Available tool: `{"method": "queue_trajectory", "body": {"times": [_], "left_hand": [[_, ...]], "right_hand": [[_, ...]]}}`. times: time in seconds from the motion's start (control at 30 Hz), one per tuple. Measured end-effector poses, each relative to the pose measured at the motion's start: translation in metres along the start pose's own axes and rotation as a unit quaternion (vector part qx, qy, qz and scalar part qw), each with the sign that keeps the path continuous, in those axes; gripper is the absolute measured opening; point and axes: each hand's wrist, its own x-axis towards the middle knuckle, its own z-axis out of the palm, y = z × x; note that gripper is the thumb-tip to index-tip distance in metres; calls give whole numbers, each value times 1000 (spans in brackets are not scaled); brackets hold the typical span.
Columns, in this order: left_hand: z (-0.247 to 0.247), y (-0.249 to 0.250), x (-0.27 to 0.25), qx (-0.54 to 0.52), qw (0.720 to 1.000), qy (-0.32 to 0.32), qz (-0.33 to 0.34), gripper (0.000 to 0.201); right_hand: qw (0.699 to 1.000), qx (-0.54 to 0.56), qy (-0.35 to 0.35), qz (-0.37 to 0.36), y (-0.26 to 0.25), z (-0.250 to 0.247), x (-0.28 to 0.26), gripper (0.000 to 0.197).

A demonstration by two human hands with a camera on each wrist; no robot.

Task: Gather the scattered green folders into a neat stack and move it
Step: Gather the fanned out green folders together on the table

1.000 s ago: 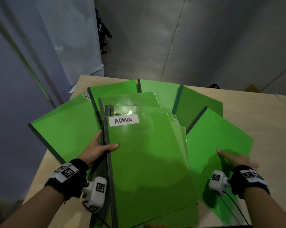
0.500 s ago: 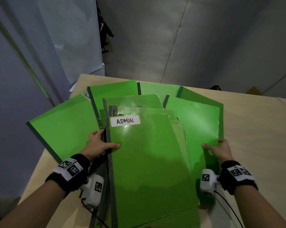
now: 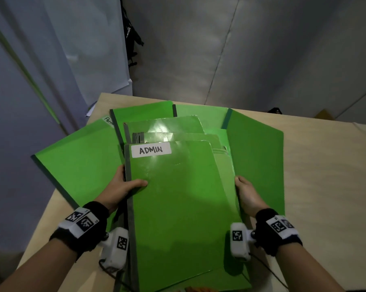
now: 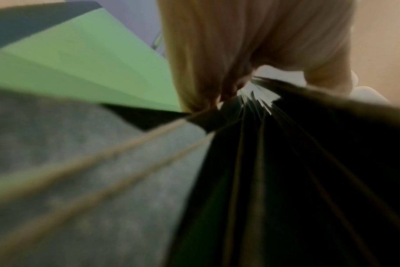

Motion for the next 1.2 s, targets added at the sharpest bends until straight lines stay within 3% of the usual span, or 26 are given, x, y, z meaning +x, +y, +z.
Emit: {"method": "queue_trajectory", "body": {"times": [0.17, 0.3, 0.37, 0.47, 0.5, 0.67, 0.77, 0.87, 0.97, 1.1, 1.2], "left_hand": [[-2, -3, -2, -20, 1000, 4, 5, 75], [-5, -5, -6, -34, 999, 16, 6, 87], [-7, -3, -10, -45, 999, 17, 20, 104], [-10, 1, -16, -45, 998, 18, 39, 148], [-10, 2, -18, -45, 998, 21, 41, 151], [-13, -1, -25, -59, 997, 44, 31, 100], [-15, -4, -28, -63, 997, 49, 23, 102], [-16, -8, -31, -73, 996, 43, 13, 114], [-16, -9, -36, -78, 995, 53, 21, 123], [-16, -7, -44, -56, 995, 72, 41, 153], [-18, -9, -47, -64, 995, 74, 28, 124]], "right_hand": [[995, -55, -72, 33, -11, 19, -20, 92], [998, -54, -42, -8, -8, 19, -26, 83], [998, -45, -35, -17, -6, 17, -27, 87], [998, -31, -49, -8, -8, 17, -29, 95], [998, -28, -52, -8, -8, 18, -28, 95], [995, -41, -77, -39, -15, 25, -36, 117], [995, -30, -88, -41, -18, 28, -38, 105], [992, -40, -110, -39, -20, 30, -43, 115], [994, -36, -101, -35, -18, 31, -43, 92], [994, -40, -100, -35, -18, 30, -45, 81], [992, -44, -116, -34, -21, 33, -47, 75]]}}
